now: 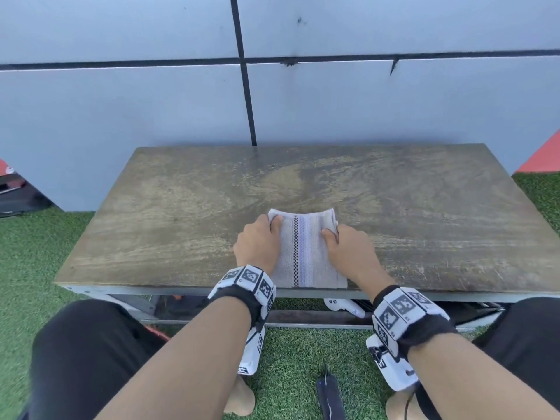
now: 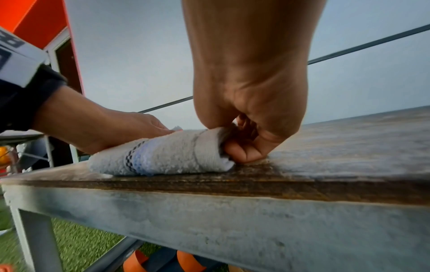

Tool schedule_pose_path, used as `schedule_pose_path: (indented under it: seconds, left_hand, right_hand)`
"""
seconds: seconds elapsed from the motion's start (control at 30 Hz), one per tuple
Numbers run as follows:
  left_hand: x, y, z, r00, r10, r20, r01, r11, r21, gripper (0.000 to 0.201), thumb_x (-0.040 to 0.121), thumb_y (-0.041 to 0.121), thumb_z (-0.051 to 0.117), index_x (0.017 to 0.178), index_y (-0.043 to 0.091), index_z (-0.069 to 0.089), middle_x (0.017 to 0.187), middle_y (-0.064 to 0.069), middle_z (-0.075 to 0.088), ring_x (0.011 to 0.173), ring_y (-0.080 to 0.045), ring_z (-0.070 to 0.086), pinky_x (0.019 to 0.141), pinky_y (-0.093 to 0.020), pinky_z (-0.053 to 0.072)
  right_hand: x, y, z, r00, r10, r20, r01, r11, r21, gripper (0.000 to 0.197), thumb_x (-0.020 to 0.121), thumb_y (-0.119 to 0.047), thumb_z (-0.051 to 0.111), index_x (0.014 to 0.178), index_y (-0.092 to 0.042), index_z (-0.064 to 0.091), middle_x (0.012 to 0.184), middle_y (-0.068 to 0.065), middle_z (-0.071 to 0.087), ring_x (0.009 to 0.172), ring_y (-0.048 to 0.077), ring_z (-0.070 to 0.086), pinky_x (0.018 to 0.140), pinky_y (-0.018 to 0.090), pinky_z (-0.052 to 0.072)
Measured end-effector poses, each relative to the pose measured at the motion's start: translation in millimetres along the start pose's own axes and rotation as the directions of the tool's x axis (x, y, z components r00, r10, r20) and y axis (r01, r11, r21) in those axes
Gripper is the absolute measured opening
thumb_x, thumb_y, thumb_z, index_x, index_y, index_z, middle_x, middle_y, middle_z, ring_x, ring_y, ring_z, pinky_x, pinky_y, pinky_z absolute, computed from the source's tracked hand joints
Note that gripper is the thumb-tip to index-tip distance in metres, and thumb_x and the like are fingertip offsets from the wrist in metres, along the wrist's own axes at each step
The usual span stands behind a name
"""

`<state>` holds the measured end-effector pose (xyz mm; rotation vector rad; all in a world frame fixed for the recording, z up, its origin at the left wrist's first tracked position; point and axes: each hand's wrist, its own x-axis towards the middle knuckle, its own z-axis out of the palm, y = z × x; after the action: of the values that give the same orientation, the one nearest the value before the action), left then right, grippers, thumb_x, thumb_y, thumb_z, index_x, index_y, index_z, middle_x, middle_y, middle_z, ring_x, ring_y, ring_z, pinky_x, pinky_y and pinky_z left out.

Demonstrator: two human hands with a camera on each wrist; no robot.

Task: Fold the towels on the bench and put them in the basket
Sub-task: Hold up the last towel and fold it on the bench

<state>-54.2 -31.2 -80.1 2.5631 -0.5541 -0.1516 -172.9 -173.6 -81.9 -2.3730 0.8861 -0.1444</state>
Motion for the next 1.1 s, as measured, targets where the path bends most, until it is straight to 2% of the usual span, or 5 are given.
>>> schedule_pose_path:
  seconds: [0.47,0.63,0.77,0.87,1.1]
  left_hand:
    - [9,11,-7,0.993,-0.115,0.007,0.116,0.992,-0.048,0.044,0.106,0.047,0.025,0.101,0.010,0.049,0.088,-0.005,0.056,0.083,-0.031,0.056,0.076,-0.041,0.045]
    - [-4,9,-11,0.977,0.154,-0.147,-0.154,0.988,0.016,0.017,0.101,0.029,0.040,0.107,0.014,0.043,0.110,-0.009,0.051,0.095,-0.027,0.053,0.083,-0.043,0.053]
    - [-31,1,1,0.910,0.404,0.096,-0.413,0.905,0.101,0.046,0.105,0.044,0.028,0.143,0.019,0.038,0.154,-0.002,0.033,0.146,-0.020,0.024,0.116,-0.046,0.031]
    - [-29,-12,6,0.881,0.365,0.300,-0.425,0.890,0.163,0.063,0.103,0.059,0.011,0.159,0.032,0.002,0.167,0.011,-0.006,0.153,-0.015,-0.016,0.122,-0.052,0.005]
    - [-10,-2,-15,0.941,0.334,0.062,-0.336,0.890,0.307,0.055,0.106,0.036,0.030,0.156,0.015,0.021,0.167,-0.012,0.005,0.155,-0.027,-0.004,0.119,-0.051,0.019]
  right_hand:
    - [-4,-13,-9,0.992,0.125,-0.023,-0.123,0.990,0.072,0.032,0.100,-0.036,0.050,0.111,-0.010,0.035,0.084,0.008,0.058,0.063,0.018,0.056,0.046,0.028,0.037]
    - [-8,-19,-5,0.915,-0.349,-0.201,0.259,0.892,-0.371,0.046,0.096,-0.033,0.049,0.134,-0.010,0.039,0.136,0.013,0.045,0.125,0.030,0.046,0.098,0.043,0.047]
    - [-6,-14,6,0.882,-0.447,0.146,0.465,0.780,-0.418,0.055,0.105,-0.041,0.017,0.157,-0.023,0.019,0.166,-0.001,0.014,0.153,0.018,0.008,0.123,0.046,0.011]
    - [-8,-11,9,0.922,-0.310,0.234,0.384,0.820,-0.425,0.058,0.103,-0.047,0.007,0.159,-0.028,0.005,0.167,-0.006,-0.001,0.153,0.013,-0.003,0.123,0.048,-0.003]
    - [-18,-36,-6,0.960,-0.274,-0.050,0.183,0.755,-0.629,0.042,0.092,-0.043,0.045,0.109,-0.008,0.060,0.112,0.018,0.058,0.107,0.035,0.053,0.101,0.046,0.037]
